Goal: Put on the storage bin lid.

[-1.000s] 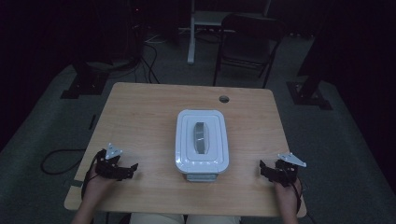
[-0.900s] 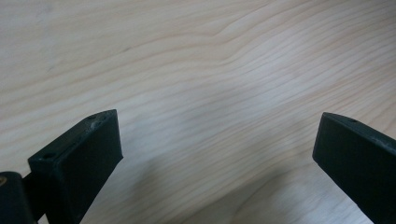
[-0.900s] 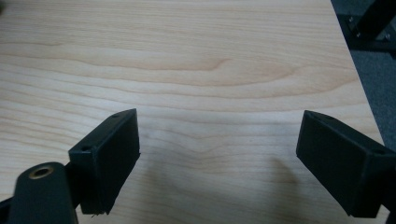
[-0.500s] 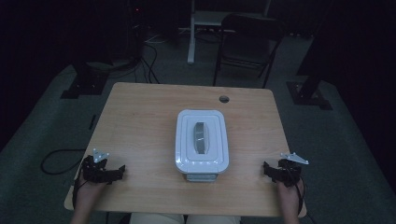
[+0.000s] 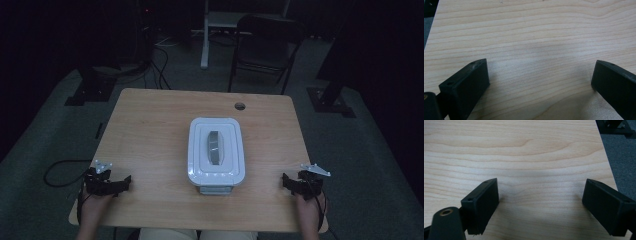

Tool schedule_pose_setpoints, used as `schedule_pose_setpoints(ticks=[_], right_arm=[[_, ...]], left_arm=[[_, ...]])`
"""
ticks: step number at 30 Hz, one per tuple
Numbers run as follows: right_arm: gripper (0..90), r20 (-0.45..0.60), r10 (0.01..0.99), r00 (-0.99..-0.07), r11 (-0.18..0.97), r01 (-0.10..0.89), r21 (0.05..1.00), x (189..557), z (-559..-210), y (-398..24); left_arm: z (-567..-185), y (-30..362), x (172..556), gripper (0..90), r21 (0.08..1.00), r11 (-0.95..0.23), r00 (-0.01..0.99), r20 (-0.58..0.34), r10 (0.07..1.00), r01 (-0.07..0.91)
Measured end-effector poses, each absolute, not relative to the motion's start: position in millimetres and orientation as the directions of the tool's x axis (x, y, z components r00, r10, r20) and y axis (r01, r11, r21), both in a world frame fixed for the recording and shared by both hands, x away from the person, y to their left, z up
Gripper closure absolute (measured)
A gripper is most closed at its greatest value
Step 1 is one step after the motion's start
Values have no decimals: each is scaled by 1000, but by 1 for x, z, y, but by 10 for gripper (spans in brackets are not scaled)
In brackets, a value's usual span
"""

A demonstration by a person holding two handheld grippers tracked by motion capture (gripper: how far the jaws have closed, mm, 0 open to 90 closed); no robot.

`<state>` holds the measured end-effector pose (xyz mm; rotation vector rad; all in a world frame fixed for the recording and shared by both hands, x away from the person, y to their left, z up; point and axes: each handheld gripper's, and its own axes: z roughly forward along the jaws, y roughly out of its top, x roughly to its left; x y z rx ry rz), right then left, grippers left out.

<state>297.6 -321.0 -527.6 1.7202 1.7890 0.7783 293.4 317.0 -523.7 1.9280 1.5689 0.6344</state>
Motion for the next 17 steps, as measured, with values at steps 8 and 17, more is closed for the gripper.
schedule_pose_setpoints(ticks=[8, 17], right_arm=[[132, 14, 999, -38, 17, 691, 722, 298, -528, -321], [133, 14, 999, -31, 11, 691, 722, 298, -528, -321]], left_arm=[[-524, 317, 294, 20, 688, -147, 193, 11, 981, 711], [-524, 318, 294, 20, 688, -134, 175, 10, 984, 713]])
